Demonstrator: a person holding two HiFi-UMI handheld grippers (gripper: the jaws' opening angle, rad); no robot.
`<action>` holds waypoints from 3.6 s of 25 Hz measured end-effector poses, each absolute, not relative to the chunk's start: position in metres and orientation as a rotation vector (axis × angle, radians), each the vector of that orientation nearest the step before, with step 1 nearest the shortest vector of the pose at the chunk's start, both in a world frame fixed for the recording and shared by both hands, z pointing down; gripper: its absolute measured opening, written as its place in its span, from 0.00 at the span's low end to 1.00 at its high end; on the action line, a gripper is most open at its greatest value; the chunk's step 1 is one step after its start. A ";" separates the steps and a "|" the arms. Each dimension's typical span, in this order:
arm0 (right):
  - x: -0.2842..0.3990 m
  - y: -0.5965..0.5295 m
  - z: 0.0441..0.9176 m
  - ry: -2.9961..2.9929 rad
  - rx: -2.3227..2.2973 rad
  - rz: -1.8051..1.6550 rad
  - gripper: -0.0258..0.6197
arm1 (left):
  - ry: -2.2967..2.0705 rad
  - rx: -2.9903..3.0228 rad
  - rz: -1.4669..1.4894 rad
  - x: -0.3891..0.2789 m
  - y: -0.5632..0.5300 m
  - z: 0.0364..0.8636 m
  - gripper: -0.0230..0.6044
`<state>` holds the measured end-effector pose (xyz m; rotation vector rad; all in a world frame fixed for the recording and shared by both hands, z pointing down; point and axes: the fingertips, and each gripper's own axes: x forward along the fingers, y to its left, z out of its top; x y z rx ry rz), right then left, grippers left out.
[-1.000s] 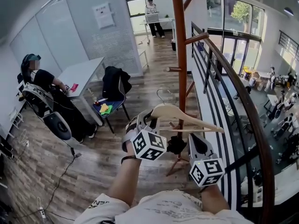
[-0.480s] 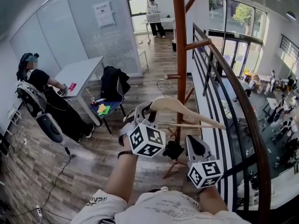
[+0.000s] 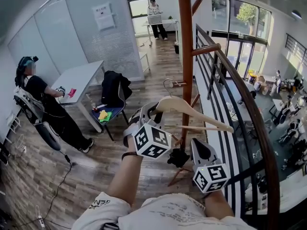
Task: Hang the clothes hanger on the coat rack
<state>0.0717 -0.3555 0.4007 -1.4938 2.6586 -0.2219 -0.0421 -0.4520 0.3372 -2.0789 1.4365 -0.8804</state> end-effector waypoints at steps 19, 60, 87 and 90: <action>0.081 -0.364 0.412 2.649 -1.550 -0.252 0.04 | 1.372 -2.129 -0.934 -0.027 -0.476 0.366 0.18; 0.086 -0.361 0.422 2.633 -1.509 -0.366 0.04 | 1.243 -2.555 -0.539 -0.013 -0.456 0.363 0.27; 0.047 -0.371 0.414 2.688 -1.414 -0.242 0.04 | 1.794 -2.504 -0.038 -0.103 -0.415 0.372 0.04; 0.040 -0.373 0.415 2.695 -1.415 -0.209 0.04 | 1.855 -2.509 -0.046 -0.109 -0.412 0.387 0.04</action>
